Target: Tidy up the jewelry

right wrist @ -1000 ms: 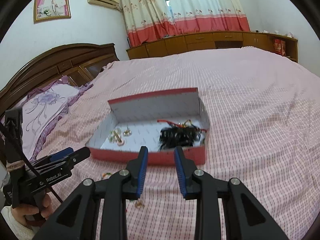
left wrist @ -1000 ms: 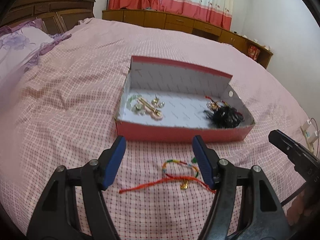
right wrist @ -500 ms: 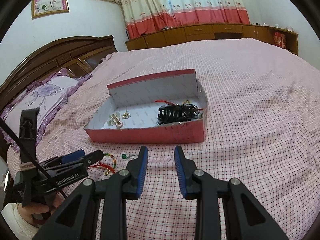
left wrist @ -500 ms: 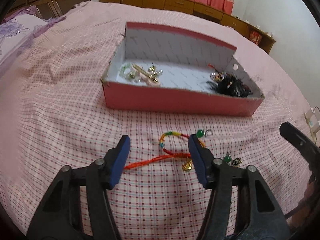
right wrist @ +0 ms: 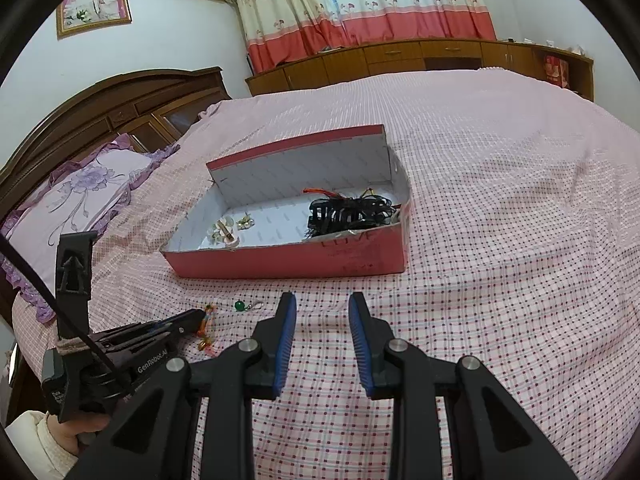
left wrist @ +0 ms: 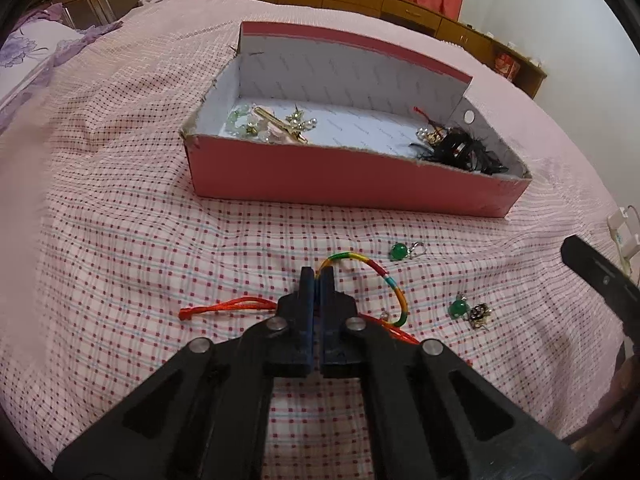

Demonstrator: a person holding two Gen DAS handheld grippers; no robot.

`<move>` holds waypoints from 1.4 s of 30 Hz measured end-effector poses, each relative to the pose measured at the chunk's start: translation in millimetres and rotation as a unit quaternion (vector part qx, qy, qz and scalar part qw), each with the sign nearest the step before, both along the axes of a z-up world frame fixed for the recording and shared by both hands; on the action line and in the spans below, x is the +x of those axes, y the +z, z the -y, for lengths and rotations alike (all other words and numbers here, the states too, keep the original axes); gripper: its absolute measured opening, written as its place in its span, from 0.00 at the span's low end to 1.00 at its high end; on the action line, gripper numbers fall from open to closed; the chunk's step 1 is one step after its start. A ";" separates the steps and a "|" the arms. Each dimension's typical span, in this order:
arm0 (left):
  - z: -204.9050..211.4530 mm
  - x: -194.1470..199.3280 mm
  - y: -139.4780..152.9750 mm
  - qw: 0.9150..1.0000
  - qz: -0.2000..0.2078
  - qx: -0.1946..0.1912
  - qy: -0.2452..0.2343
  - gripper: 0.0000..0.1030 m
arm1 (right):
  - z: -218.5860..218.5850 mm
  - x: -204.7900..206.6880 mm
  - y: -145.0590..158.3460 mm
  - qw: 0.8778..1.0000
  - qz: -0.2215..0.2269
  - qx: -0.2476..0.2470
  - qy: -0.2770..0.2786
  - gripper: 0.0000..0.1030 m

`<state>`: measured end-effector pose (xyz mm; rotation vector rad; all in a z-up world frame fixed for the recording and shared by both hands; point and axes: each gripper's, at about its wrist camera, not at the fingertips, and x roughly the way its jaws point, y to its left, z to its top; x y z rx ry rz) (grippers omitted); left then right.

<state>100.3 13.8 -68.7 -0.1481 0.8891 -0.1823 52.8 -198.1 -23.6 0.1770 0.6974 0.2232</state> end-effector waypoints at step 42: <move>-55.2 -26.2 31.4 0.997 0.037 -0.012 0.059 0.00 | -62.7 7.8 -42.3 0.993 -0.058 -0.037 0.097 0.17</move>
